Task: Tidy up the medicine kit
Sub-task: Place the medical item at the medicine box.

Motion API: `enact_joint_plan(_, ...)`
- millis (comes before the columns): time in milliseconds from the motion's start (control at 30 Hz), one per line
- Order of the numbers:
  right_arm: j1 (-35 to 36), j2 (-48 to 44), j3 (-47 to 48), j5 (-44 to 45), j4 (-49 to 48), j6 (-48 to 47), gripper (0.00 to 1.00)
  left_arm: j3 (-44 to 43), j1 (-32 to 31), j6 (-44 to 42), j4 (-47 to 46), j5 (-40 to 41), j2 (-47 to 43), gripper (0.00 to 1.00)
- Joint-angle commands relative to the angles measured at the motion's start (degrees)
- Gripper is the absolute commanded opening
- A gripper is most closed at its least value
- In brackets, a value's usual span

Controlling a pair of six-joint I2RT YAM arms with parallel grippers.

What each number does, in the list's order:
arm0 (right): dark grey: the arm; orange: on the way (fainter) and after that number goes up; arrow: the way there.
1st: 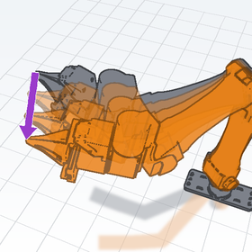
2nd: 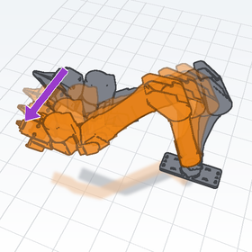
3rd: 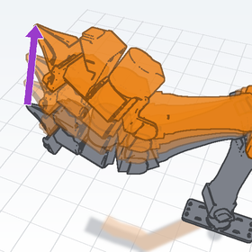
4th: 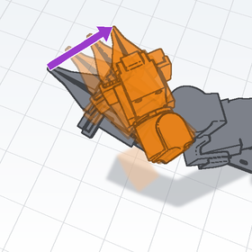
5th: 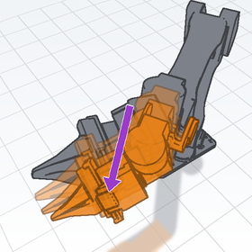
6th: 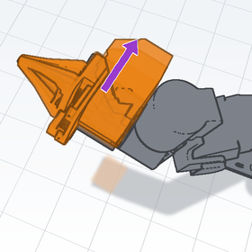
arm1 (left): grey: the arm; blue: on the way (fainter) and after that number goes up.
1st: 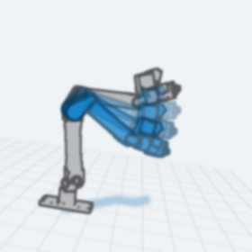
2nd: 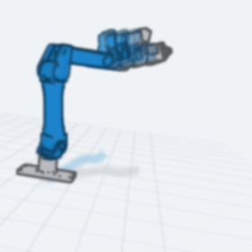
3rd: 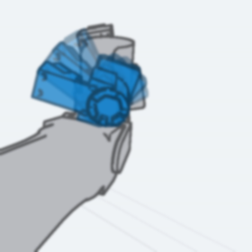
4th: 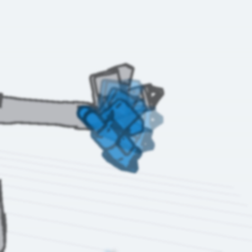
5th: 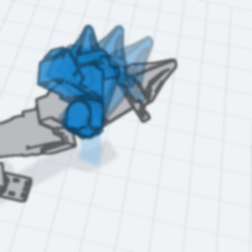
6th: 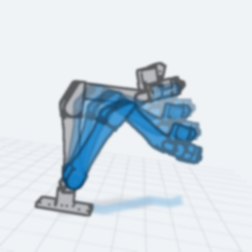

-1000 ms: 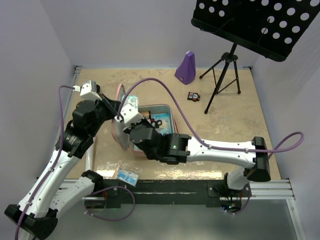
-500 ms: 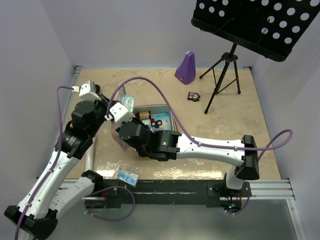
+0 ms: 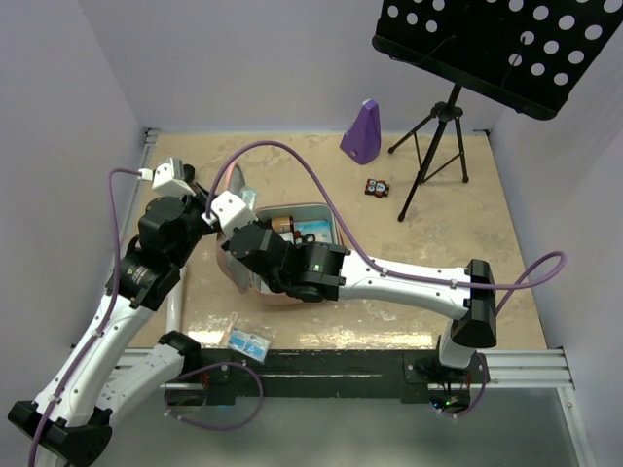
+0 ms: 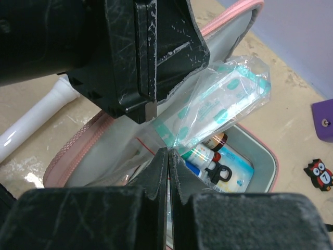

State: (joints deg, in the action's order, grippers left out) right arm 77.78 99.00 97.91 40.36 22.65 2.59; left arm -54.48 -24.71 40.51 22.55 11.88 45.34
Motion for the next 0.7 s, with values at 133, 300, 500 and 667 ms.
enact_joint_plan(133, -2.6, 2.4, 3.3, -5.5, -1.9, 2.7, 0.0, -0.4, 0.1, 1.7, -3.5, -1.6, -1.2, 0.0)
enact_joint_plan(300, -3.2, 2.4, 2.2, -6.8, -2.5, 3.6, 0.07, -0.2, 0.1, 1.6, -3.5, -1.5, -1.3, 0.0)
enact_joint_plan(500, -3.2, 0.1, 1.8, -6.5, -3.8, 5.1, 0.41, 0.0, 0.1, 1.3, -3.3, -1.1, -1.2, 0.0)
enact_joint_plan(667, -3.2, -3.0, 1.8, -6.4, -4.0, 6.5, 0.48, 0.1, 0.1, 1.1, -2.9, -0.4, -1.4, 0.0)
